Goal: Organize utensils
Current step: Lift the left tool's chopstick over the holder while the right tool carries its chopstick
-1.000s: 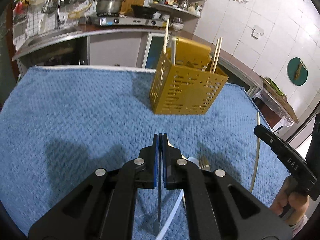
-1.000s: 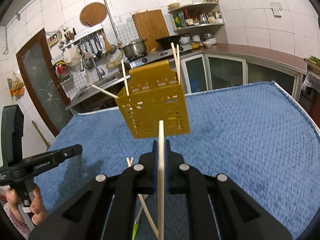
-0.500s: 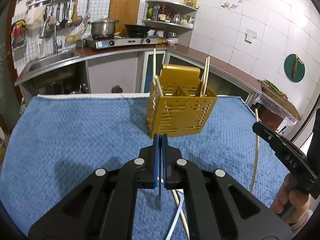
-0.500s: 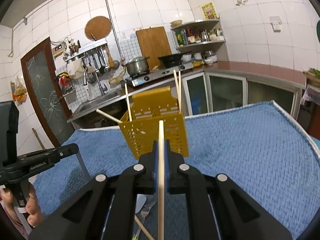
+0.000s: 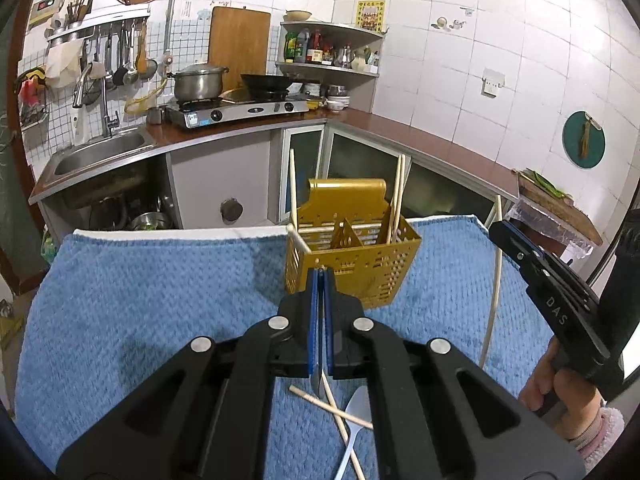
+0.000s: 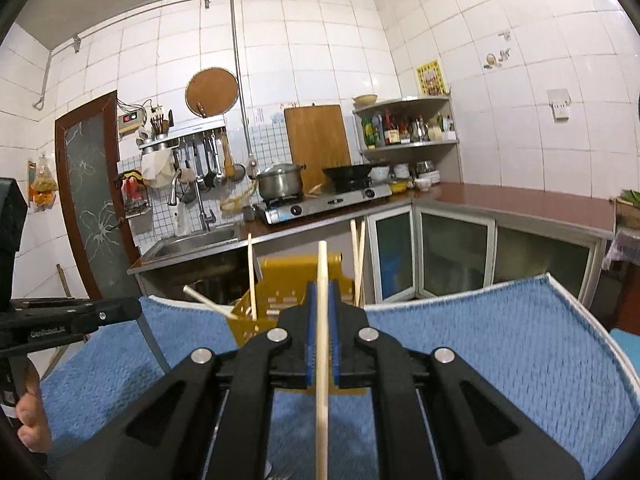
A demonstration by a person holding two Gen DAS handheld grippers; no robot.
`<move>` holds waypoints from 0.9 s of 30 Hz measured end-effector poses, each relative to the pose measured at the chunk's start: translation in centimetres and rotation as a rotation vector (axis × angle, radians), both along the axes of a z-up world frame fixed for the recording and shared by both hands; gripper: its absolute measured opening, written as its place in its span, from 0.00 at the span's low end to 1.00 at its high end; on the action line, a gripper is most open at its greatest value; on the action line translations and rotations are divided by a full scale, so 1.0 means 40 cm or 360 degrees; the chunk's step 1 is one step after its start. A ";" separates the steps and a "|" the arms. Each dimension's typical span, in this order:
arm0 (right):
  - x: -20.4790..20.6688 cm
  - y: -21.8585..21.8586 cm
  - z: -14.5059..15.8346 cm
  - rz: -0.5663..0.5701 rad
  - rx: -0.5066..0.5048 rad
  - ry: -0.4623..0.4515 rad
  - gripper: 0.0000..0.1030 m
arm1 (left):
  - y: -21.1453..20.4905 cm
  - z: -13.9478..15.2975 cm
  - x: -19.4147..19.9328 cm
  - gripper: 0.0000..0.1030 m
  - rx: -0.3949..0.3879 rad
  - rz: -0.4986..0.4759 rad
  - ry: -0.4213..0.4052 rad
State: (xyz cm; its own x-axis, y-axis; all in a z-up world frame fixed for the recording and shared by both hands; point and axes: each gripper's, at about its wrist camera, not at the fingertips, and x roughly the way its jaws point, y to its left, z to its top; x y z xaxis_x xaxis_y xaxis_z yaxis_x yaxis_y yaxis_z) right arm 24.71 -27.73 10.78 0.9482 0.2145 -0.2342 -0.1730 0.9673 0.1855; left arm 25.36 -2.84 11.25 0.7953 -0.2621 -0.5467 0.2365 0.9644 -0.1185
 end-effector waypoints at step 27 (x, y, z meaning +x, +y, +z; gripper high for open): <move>0.264 -0.006 0.212 -0.0100 0.0149 -0.0461 0.06 | -0.101 0.238 0.229 0.02 0.0012 0.0007 -0.0206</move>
